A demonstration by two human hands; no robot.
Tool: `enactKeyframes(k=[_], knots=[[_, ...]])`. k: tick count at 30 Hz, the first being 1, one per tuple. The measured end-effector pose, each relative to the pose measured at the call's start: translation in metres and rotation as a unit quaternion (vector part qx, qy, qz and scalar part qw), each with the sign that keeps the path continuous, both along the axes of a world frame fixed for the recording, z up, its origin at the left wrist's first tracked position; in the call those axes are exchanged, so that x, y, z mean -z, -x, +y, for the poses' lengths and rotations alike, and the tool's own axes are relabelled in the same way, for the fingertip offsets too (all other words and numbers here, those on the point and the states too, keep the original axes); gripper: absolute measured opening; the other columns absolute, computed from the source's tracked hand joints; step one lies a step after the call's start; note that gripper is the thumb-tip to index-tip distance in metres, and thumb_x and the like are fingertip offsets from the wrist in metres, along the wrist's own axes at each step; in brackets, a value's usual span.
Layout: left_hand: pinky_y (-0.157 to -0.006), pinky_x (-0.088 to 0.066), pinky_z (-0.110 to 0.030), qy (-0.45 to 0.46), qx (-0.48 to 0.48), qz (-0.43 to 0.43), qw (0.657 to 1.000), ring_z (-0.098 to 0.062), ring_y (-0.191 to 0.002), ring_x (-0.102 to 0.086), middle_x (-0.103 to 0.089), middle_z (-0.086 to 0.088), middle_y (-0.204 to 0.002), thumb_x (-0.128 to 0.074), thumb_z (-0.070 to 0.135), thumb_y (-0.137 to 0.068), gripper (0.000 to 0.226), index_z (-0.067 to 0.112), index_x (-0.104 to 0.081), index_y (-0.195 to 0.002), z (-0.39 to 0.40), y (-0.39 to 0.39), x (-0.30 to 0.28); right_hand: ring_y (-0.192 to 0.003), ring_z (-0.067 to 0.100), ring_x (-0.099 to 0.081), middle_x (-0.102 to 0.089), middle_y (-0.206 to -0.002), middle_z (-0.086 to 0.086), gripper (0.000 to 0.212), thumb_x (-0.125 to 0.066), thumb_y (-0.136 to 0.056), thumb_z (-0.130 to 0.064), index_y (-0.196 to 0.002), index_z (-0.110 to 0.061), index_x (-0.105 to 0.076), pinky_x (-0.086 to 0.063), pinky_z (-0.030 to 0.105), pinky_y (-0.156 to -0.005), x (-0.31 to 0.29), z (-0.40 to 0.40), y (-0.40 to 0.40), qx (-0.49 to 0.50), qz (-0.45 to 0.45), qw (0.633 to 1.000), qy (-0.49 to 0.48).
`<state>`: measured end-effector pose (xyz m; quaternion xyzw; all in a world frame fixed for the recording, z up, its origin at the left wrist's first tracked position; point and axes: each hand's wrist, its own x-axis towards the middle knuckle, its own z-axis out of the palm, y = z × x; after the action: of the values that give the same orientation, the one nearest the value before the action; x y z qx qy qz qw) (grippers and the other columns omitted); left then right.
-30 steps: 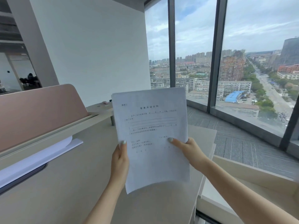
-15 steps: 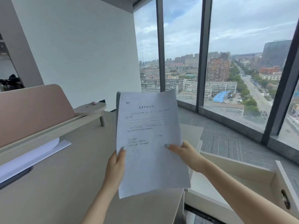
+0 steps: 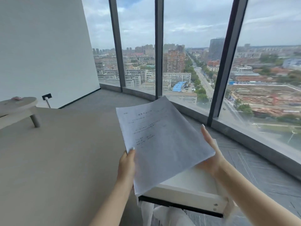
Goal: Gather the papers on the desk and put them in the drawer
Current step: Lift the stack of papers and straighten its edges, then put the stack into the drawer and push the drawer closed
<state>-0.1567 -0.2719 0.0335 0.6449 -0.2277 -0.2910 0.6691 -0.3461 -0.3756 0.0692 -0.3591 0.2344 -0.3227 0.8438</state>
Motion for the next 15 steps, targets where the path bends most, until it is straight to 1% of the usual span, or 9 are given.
enactKeyframes(k=[2, 3, 4, 6, 8, 10, 11, 13, 15], knots=[[-0.073, -0.042, -0.031, 0.003, -0.031, 0.02, 0.999, -0.025, -0.088, -0.055, -0.061, -0.005, -0.093, -0.038, 0.023, -0.095, 0.024, 0.012, -0.056, -0.107, -0.023, 0.021, 0.004, -0.108, 0.025, -0.066, -0.068, -0.12, 0.006, 0.072, -0.03, -0.078, -0.072, -0.115, -0.023, -0.068, -0.058, 0.036, -0.075, 0.019, 0.0, 0.016, 0.028, -0.058, 0.998, 0.001], [-0.078, -0.043, -0.034, 0.001, -0.049, 0.025, 0.998, -0.028, -0.091, -0.055, -0.06, -0.009, -0.1, -0.037, 0.023, -0.094, 0.028, 0.01, -0.056, -0.11, -0.033, 0.031, 0.008, -0.118, 0.026, -0.059, -0.061, -0.131, 0.007, 0.077, -0.034, -0.074, -0.075, -0.126, -0.024, -0.059, -0.057, 0.038, -0.081, 0.03, 0.003, 0.02, 0.04, -0.066, 0.997, -0.004], [-0.082, -0.044, -0.038, 0.001, -0.065, 0.029, 0.997, -0.03, -0.093, -0.055, -0.06, -0.011, -0.105, -0.036, 0.023, -0.094, 0.029, 0.009, -0.055, -0.111, -0.043, 0.04, 0.013, -0.122, 0.025, -0.056, -0.058, -0.135, 0.007, 0.08, -0.041, -0.071, -0.076, -0.13, -0.025, -0.054, -0.056, 0.039, -0.085, 0.04, 0.007, 0.021, 0.054, -0.058, 0.997, -0.011], [-0.085, -0.046, -0.044, -0.002, -0.085, 0.038, 0.996, -0.032, -0.094, -0.056, -0.06, -0.012, -0.108, -0.036, 0.025, -0.095, 0.029, 0.011, -0.054, -0.112, -0.059, 0.06, 0.023, -0.11, 0.023, -0.064, -0.065, -0.125, 0.005, 0.075, -0.056, -0.067, -0.069, -0.128, -0.025, -0.056, -0.056, 0.039, -0.081, 0.059, 0.015, 0.019, 0.085, -0.026, 0.996, -0.029], [-0.089, -0.047, -0.048, 0.007, -0.079, 0.045, 0.996, -0.031, -0.099, -0.058, -0.062, -0.011, -0.111, -0.035, 0.028, -0.095, 0.031, 0.013, -0.054, -0.114, -0.067, 0.082, 0.035, -0.099, 0.021, -0.068, -0.071, -0.114, 0.003, 0.052, -0.059, -0.078, -0.05, -0.121, -0.022, -0.059, -0.055, 0.038, -0.077, 0.078, 0.016, 0.015, 0.114, 0.01, 0.992, -0.046], [-0.09, -0.048, -0.042, 0.031, -0.061, 0.057, 0.996, -0.024, -0.102, -0.059, -0.063, -0.005, -0.112, -0.034, 0.029, -0.095, 0.032, 0.015, -0.054, -0.116, -0.069, 0.102, 0.045, -0.096, 0.023, -0.067, -0.072, -0.108, 0.003, 0.026, -0.055, -0.088, -0.023, -0.114, -0.02, -0.06, -0.052, 0.038, -0.076, 0.092, 0.011, 0.016, 0.187, 0.071, 0.979, -0.051], [-0.089, -0.047, -0.035, 0.042, -0.049, 0.057, 0.996, -0.017, -0.103, -0.059, -0.063, -0.001, -0.112, -0.034, 0.029, -0.096, 0.032, 0.016, -0.054, -0.118, -0.069, 0.109, 0.051, -0.095, 0.024, -0.065, -0.071, -0.104, 0.002, 0.023, -0.053, -0.089, -0.013, -0.111, -0.019, -0.06, -0.051, 0.038, -0.077, 0.097, 0.007, 0.018, 0.226, 0.108, 0.966, -0.054], [-0.083, -0.044, -0.02, 0.06, -0.006, 0.04, 0.997, 0.002, -0.101, -0.057, -0.061, 0.009, -0.113, -0.033, 0.028, -0.096, 0.028, 0.024, -0.051, -0.117, -0.068, 0.122, 0.06, -0.094, 0.026, -0.062, -0.069, -0.102, 0.003, 0.027, -0.052, -0.088, -0.005, -0.112, -0.015, -0.058, -0.047, 0.038, -0.078, 0.105, -0.001, 0.025, 0.272, 0.164, 0.947, -0.05], [-0.083, -0.043, -0.014, 0.056, 0.064, 0.012, 0.996, 0.013, -0.097, -0.054, -0.056, 0.015, -0.114, -0.033, 0.029, -0.096, 0.021, 0.033, -0.044, -0.113, -0.067, 0.13, 0.072, -0.091, 0.027, -0.061, -0.068, -0.1, 0.006, 0.029, -0.051, -0.087, -0.002, -0.114, -0.011, -0.057, -0.046, 0.036, -0.075, 0.109, -0.01, 0.033, 0.29, 0.214, 0.932, -0.033]])
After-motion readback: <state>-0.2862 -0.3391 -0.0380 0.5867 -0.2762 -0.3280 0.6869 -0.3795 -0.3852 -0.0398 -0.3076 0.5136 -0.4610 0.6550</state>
